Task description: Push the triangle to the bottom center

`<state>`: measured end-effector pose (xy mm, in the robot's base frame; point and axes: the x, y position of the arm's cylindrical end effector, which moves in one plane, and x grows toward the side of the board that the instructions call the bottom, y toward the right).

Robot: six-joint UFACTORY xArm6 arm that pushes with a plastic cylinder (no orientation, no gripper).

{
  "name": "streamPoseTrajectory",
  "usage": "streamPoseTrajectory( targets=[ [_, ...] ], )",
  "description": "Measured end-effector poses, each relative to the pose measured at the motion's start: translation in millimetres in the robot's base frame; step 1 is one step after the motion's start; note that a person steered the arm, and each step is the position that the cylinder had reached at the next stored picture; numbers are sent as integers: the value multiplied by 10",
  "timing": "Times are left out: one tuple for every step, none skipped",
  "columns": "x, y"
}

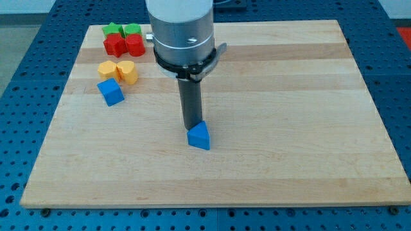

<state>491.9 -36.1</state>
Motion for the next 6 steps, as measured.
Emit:
streamPoseTrajectory(
  targets=[
    [231, 93],
    [431, 198],
    [503, 228],
    [503, 228],
    [503, 272],
    [503, 399]
  ],
)
